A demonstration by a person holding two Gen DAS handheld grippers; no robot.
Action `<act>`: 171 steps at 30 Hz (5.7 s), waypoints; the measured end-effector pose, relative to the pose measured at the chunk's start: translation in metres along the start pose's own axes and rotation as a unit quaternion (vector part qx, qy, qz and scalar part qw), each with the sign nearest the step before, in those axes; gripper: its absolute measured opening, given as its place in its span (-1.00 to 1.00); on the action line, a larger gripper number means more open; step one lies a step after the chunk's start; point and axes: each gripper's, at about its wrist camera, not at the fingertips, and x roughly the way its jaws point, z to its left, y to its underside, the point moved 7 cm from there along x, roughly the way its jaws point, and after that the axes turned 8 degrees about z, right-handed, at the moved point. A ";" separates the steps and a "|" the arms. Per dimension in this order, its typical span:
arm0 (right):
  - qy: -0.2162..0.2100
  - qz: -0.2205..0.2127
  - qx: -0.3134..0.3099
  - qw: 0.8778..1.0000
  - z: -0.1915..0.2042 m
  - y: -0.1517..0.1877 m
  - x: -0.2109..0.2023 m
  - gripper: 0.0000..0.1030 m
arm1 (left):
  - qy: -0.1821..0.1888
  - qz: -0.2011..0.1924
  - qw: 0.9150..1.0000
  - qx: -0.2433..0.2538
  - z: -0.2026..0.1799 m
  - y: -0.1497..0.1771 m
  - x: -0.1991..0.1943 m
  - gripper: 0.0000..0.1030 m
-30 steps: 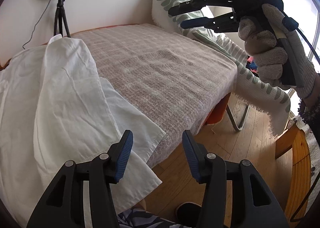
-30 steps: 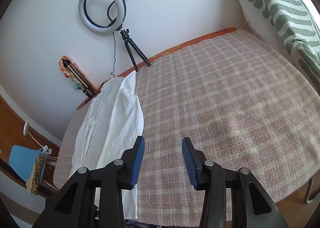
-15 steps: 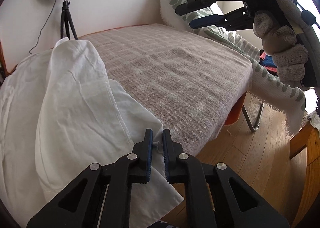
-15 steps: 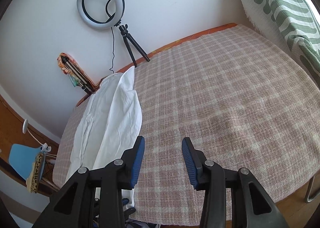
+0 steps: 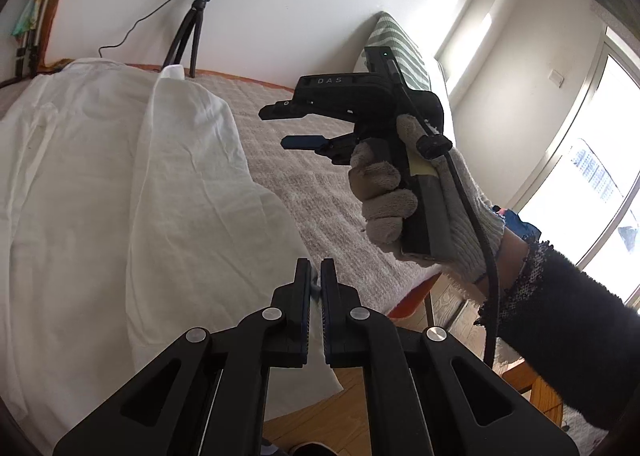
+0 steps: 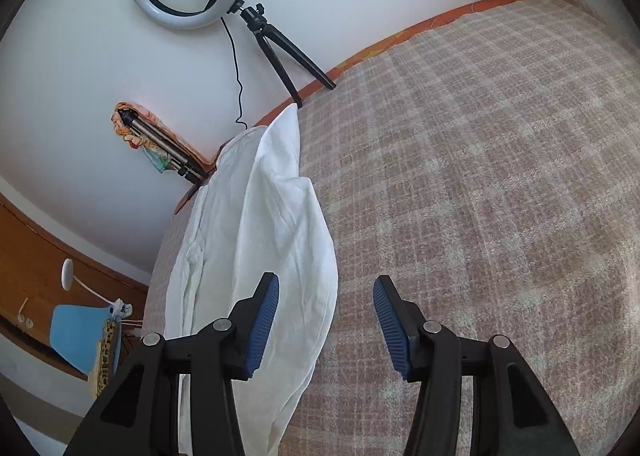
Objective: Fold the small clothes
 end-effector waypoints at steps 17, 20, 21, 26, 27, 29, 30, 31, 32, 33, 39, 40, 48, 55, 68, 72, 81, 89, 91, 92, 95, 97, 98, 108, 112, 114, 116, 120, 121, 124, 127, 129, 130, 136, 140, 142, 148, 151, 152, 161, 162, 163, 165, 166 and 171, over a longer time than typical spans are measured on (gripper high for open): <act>0.103 0.049 -0.101 0.988 0.081 -0.029 0.067 -0.95 | 0.027 -0.022 0.997 -0.068 0.032 0.010 -0.031 -0.96; 0.142 0.053 -0.136 0.979 0.104 -0.028 0.068 -0.96 | 0.027 -0.028 0.996 -0.075 0.037 0.016 -0.039 -0.96; 0.151 0.054 -0.146 0.976 0.111 -0.028 0.070 -0.96 | 0.027 -0.030 0.996 -0.079 0.040 0.018 -0.043 -0.96; 0.170 0.060 -0.186 0.966 0.148 -0.021 0.080 -0.96 | 0.032 -0.035 0.993 -0.108 0.057 0.025 -0.055 -0.96; 0.172 0.062 -0.194 0.964 0.155 -0.019 0.082 -0.96 | 0.031 -0.035 0.993 -0.109 0.060 0.027 -0.057 -0.96; 0.174 0.067 -0.209 0.960 0.170 -0.015 0.090 -0.97 | 0.031 -0.036 0.992 -0.117 0.065 0.031 -0.063 -0.96; 0.176 0.069 -0.218 0.957 0.179 -0.012 0.096 -0.97 | 0.029 -0.037 0.992 -0.118 0.066 0.033 -0.065 -0.96; 0.178 0.073 -0.226 0.955 0.186 -0.009 0.102 -0.96 | 0.026 -0.038 0.992 -0.119 0.068 0.034 -0.067 -0.96; 0.180 0.077 -0.233 0.953 0.192 -0.006 0.108 -0.97 | 0.024 -0.040 0.992 -0.121 0.071 0.036 -0.069 -0.96; 0.182 0.082 -0.240 0.950 0.198 -0.003 0.115 -0.97 | 0.022 -0.042 0.991 -0.123 0.074 0.038 -0.071 -0.96; 0.199 0.108 -0.265 0.937 0.216 0.017 0.162 -0.97 | 0.003 -0.040 0.988 -0.147 0.098 0.050 -0.078 -0.96; 0.202 0.111 -0.267 0.936 0.216 0.020 0.168 -0.97 | 0.000 -0.038 0.988 -0.152 0.103 0.051 -0.080 -0.96; 0.200 0.125 -0.260 0.936 0.209 0.028 0.197 -0.94 | -0.011 -0.028 0.986 -0.164 0.114 0.060 -0.079 -0.96; 0.096 0.100 -0.225 0.964 0.213 0.025 0.152 -0.43 | -0.011 -0.017 0.990 -0.143 0.108 0.065 -0.084 -0.96; 0.022 0.087 -0.129 0.987 0.119 0.128 0.024 -0.39 | -0.051 -0.042 0.990 -0.122 0.130 0.084 -0.163 -0.33; -0.006 0.099 -0.110 0.989 0.110 0.160 0.017 -0.38 | -0.076 -0.043 0.980 -0.179 0.174 0.091 -0.175 -0.31; -0.010 0.122 -0.113 0.986 0.117 0.196 0.037 -0.37 | -0.017 -0.027 0.960 -0.277 0.223 0.099 -0.168 -0.31; -0.007 0.136 -0.118 0.984 0.128 0.206 0.044 -0.37 | 0.069 -0.006 0.948 -0.312 0.215 0.103 -0.151 -0.33; -0.026 0.141 -0.102 0.984 0.126 0.207 0.043 -0.37 | 0.094 -0.001 0.944 -0.317 0.211 0.102 -0.146 -0.36; -0.036 0.145 -0.096 0.984 0.123 0.207 0.042 -0.37 | 0.100 0.006 0.944 -0.314 0.208 0.102 -0.143 -0.38; -0.068 0.152 -0.079 0.983 0.116 0.209 0.039 -0.37 | 0.102 0.010 0.942 -0.320 0.207 0.103 -0.138 -0.75; -0.092 0.160 -0.066 0.981 0.115 0.212 0.040 -0.37 | 0.120 0.011 0.936 -0.330 0.208 0.103 -0.140 -0.79; -0.101 0.165 -0.062 0.979 0.114 0.212 0.040 -0.37 | 0.120 0.011 0.937 -0.328 0.207 0.102 -0.141 -0.81; -0.122 0.155 -0.077 0.977 0.126 0.210 0.026 -0.90 | 0.078 0.010 0.955 -0.285 0.191 0.091 -0.158 -0.88; -0.106 0.166 -0.073 0.978 0.121 0.213 0.035 -0.83 | 0.078 0.025 0.950 -0.301 0.198 0.100 -0.147 -0.89; -0.111 0.177 -0.058 0.976 0.117 0.212 0.040 -0.59 | 0.076 0.028 0.950 -0.300 0.199 0.100 -0.146 -0.89; -0.139 0.189 -0.042 0.971 0.116 0.214 0.043 -0.38 | 0.078 0.028 0.951 -0.299 0.200 0.099 -0.148 -0.89; -0.129 0.203 -0.056 0.969 0.118 0.220 0.050 -0.76 | 0.086 0.030 0.948 -0.305 0.200 0.097 -0.151 -0.89; -0.132 0.204 -0.054 0.969 0.118 0.219 0.050 -0.83 | 0.087 0.029 0.948 -0.304 0.200 0.096 -0.153 -0.89; -0.152 0.198 -0.039 0.968 0.121 0.214 0.045 -0.87 | 0.087 0.026 0.951 -0.297 0.196 0.089 -0.158 -0.89; -0.172 0.189 -0.029 0.966 0.124 0.211 0.040 -0.87 | 0.089 0.021 0.952 -0.293 0.194 0.081 -0.161 -0.89; -0.187 0.178 -0.018 0.966 0.125 0.207 0.035 -0.88 | 0.091 0.019 0.952 -0.293 0.194 0.075 -0.163 -0.89; -0.193 0.172 -0.013 0.966 0.127 0.204 0.034 -0.88 | 0.095 0.019 0.951 -0.293 0.195 0.072 -0.162 -0.89; -0.216 0.136 -0.007 0.967 0.139 0.175 0.027 -0.88 | 0.108 -0.002 0.953 -0.284 0.202 0.042 -0.164 -0.89; -0.213 0.119 -0.013 0.970 0.151 0.148 0.030 -0.88 | 0.103 -0.021 0.956 -0.274 0.213 0.015 -0.166 -0.88; -0.206 0.112 -0.017 0.972 0.155 0.135 0.034 -0.88 | 0.092 -0.031 0.959 -0.267 0.221 0.001 -0.166 -0.88; -0.180 0.098 0.004 0.979 0.150 0.095 0.054 -0.88 | 0.079 -0.044 0.956 -0.278 0.250 -0.030 -0.153 -0.88; -0.165 0.097 0.016 0.981 0.144 0.076 0.069 -0.88 | 0.059 -0.043 0.958 -0.278 0.262 -0.040 -0.141 -0.88; -0.158 0.096 0.020 0.983 0.141 0.070 0.074 -0.88 | 0.053 -0.041 0.957 -0.281 0.267 -0.043 -0.137 -0.88; -0.137 0.104 0.068 0.983 0.120 0.047 0.107 -0.88 | 0.023 -0.022 0.957 -0.290 0.298 -0.061 -0.098 -0.88; -0.138 0.106 0.071 0.982 0.119 0.047 0.109 -0.85 | 0.019 -0.019 0.957 -0.288 0.300 -0.063 -0.095 -0.88; -0.141 0.108 0.075 0.981 0.117 0.048 0.110 -0.81 | 0.015 -0.016 0.958 -0.285 0.301 -0.065 -0.092 -0.87; -0.143 0.114 0.080 0.980 0.115 0.047 0.111 -0.77 | 0.004 -0.009 0.958 -0.287 0.306 -0.068 -0.088 -0.80; -0.145 0.116 0.083 0.979 0.113 0.047 0.110 -0.71 | 0.004 -0.007 0.957 -0.288 0.307 -0.070 -0.087 -0.78; -0.161 0.105 0.082 0.978 0.115 0.046 0.100 -0.37 | 0.003 0.011 0.954 -0.299 0.313 -0.079 -0.085 -0.59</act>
